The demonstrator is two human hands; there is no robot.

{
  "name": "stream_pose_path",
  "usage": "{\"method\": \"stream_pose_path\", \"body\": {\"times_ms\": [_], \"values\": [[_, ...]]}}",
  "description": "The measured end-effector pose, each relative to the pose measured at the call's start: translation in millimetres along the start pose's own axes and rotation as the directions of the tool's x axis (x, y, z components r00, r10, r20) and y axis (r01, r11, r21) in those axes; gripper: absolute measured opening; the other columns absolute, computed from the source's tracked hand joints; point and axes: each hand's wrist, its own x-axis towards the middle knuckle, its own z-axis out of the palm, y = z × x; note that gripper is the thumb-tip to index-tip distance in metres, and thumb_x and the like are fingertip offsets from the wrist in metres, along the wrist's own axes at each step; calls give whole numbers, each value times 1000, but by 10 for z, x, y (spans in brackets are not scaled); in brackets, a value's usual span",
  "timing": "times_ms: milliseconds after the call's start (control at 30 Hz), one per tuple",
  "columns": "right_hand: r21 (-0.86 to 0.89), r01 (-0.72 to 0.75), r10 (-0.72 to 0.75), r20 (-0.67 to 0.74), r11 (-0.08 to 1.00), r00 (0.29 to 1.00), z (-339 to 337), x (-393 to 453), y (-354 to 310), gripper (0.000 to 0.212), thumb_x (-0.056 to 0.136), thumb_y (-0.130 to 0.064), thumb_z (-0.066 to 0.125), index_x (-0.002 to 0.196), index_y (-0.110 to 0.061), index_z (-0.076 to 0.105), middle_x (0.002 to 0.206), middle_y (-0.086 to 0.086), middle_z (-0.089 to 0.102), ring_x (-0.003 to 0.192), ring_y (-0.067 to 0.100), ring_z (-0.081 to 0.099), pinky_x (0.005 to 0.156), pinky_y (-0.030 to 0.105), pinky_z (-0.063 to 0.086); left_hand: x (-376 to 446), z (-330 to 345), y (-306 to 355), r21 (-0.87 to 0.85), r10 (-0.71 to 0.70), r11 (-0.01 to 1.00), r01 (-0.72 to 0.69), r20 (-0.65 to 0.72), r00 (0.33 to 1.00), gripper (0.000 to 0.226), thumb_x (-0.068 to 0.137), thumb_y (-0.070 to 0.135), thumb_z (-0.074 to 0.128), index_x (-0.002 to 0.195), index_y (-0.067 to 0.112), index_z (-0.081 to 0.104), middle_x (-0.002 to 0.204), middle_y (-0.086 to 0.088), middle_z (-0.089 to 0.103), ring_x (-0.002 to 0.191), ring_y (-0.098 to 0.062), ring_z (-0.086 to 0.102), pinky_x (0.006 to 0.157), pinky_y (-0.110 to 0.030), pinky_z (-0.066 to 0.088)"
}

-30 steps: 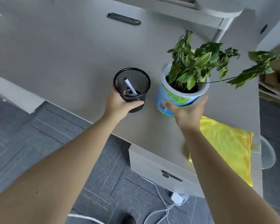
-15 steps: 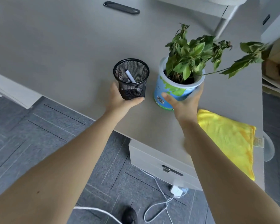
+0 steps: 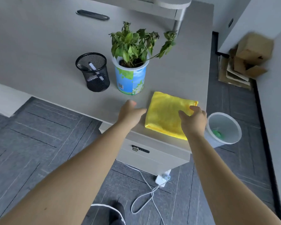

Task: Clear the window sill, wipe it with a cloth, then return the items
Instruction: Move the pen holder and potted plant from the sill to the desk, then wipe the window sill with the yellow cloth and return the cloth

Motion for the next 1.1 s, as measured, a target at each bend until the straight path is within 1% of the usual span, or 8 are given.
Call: {"method": "stream_pose_path", "body": {"times_ms": [133,200,367,533,633,733,833,1100], "values": [[64,-224,222,35,972,974,-86,117,106,49,84,-14,59,130,-2,43,135,16,46,120,31,47,82,29,35,89,226,135,-108,-88,989,103,136,987,32,56,28,61,78,5,57,78,-28,51,77,-36,55,68,-41,44],[127,-323,319,49,938,946,-96,202,121,47,80,-13,62,123,-1,47,118,13,52,106,30,51,73,26,34,193,292,158,-112,-120,983,143,187,975,23,52,31,59,64,14,49,73,-19,46,69,-28,48,64,-37,40],[249,-468,437,171,848,883,-129,278,50,32,79,-13,66,105,-2,51,80,10,51,86,26,50,71,33,43,292,403,244,-81,-185,974,213,261,947,18,79,23,66,82,13,52,92,-10,58,81,-26,56,61,-30,46],[298,-443,404,185,846,896,-183,247,53,40,82,-7,57,117,12,52,87,11,47,80,23,44,73,37,44,277,502,343,-50,-96,992,117,305,948,23,89,13,48,112,17,50,100,-6,54,98,-24,51,69,-30,43],[389,-413,385,151,824,911,-357,162,135,42,82,-3,50,121,12,48,89,23,56,76,27,47,66,34,40,146,582,444,-79,20,997,3,288,958,25,90,11,46,114,16,49,104,-7,54,104,-27,53,94,-43,44],[457,-377,384,82,805,920,-715,31,298,35,81,1,48,112,18,49,89,22,55,82,33,49,77,46,48,-116,781,593,-75,118,992,-100,286,951,18,91,11,44,107,16,51,103,-8,52,96,-23,49,90,-39,42],[524,-341,390,18,780,920,-1226,-150,617,7,82,-2,54,87,-3,48,80,6,49,85,25,48,84,46,48,-538,1155,722,-54,185,983,-177,311,932,26,91,11,43,116,10,52,104,-8,52,96,-23,49,90,-39,43],[638,-269,467,-162,722,869,-2964,-1145,2089,33,83,-6,60,114,-10,50,108,4,53,101,24,55,96,47,48,-2416,2595,702,-47,292,949,-310,493,819,35,92,14,42,126,13,49,119,-8,55,108,-26,51,95,-38,42]]}}
